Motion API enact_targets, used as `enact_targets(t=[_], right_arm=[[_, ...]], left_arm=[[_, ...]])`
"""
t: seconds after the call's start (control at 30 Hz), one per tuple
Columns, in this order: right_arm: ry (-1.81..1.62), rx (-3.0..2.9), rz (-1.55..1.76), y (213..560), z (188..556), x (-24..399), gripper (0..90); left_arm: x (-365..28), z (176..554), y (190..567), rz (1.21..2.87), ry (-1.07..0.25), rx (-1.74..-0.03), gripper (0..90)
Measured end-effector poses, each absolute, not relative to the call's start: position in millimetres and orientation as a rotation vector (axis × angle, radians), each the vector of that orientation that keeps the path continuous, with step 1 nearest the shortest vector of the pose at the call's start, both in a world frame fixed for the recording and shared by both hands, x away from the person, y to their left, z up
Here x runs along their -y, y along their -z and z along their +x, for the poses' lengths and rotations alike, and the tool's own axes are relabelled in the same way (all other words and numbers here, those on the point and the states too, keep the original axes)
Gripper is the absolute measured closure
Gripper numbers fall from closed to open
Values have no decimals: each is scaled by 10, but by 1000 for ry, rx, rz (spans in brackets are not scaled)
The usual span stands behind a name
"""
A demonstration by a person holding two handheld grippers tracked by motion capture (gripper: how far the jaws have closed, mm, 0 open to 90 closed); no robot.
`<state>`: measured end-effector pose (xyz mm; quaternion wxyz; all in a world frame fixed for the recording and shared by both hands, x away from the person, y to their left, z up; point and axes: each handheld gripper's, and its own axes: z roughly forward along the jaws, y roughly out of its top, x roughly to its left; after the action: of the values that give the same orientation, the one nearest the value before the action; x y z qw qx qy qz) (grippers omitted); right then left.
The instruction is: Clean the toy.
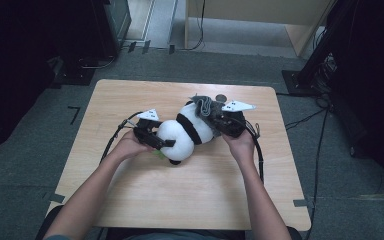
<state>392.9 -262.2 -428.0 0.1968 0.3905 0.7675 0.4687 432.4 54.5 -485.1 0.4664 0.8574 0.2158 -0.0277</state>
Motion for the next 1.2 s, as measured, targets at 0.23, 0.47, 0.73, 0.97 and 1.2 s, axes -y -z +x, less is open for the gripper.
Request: enact_targets(t=[0.23,0.47,0.73,0.97,1.2], right_arm=[[-1332,-2110,1152,4245,3936,2681,796],[-1374,-2048,1240,4064,3881,2863,798],[-1495,-2082,1198,3783,3673,2718,798],[-1518,-2200,1112,3773,3585,2322,794],[-1514,-2247,1121,3883,3573,2160,790]], left_arm=[[-564,4269,4766,2114,97,-568,352],[-540,4191,4649,2054,124,-638,472],[-624,4169,4483,1911,63,-756,479],[-600,4116,4402,1877,43,-801,477],[-555,4038,4389,1839,25,-850,475]])
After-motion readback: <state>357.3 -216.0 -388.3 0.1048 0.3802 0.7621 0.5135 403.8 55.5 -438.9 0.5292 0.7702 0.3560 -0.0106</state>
